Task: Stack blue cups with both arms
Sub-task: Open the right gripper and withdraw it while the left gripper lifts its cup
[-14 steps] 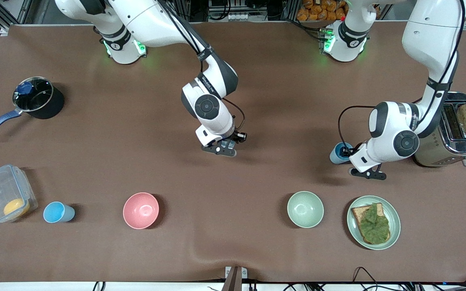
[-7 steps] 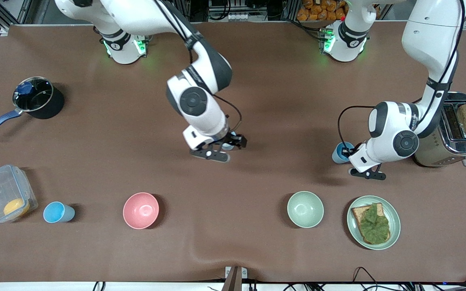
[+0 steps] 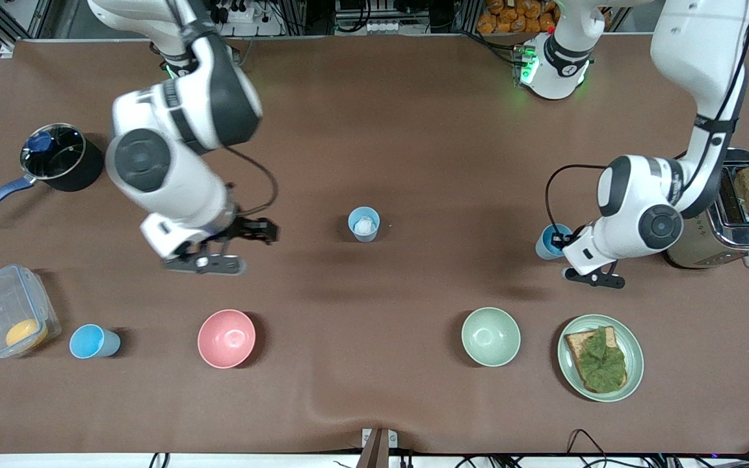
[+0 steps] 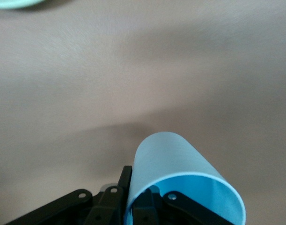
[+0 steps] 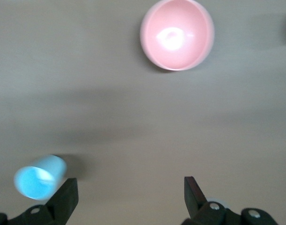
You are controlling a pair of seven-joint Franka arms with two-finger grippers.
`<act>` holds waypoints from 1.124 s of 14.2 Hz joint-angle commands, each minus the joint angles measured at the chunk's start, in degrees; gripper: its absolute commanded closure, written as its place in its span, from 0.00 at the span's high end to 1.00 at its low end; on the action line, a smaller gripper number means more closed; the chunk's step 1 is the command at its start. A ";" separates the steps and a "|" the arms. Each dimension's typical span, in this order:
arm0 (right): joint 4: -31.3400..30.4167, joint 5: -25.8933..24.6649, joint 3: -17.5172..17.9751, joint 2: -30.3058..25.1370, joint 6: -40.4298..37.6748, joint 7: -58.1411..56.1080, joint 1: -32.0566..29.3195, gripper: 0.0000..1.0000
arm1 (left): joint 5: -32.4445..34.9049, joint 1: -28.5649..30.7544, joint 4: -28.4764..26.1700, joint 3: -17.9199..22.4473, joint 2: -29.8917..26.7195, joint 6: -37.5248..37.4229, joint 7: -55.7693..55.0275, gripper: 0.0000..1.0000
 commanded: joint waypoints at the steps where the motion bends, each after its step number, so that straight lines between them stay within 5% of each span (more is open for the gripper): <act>1: -2.92 -0.67 -1.76 -1.62 -3.30 -9.61 -4.44 1.00 | 0.06 -2.11 1.43 -1.80 -4.02 -4.72 -5.92 0.00; 6: -5.73 -0.67 -3.70 -5.56 -3.39 -24.64 -12.54 1.00 | 0.06 -2.64 7.48 -9.62 -3.50 -9.97 -17.09 0.00; 10: -7.50 -1.28 -3.71 -10.22 -4.62 -26.25 -15.79 1.00 | -0.55 -4.83 12.95 -18.06 -1.82 -15.27 -32.20 0.00; 16: -7.85 -7.79 17.26 -16.55 -8.23 -24.67 -33.06 1.00 | -2.04 -12.30 13.04 -19.83 -0.68 -9.40 -41.89 0.00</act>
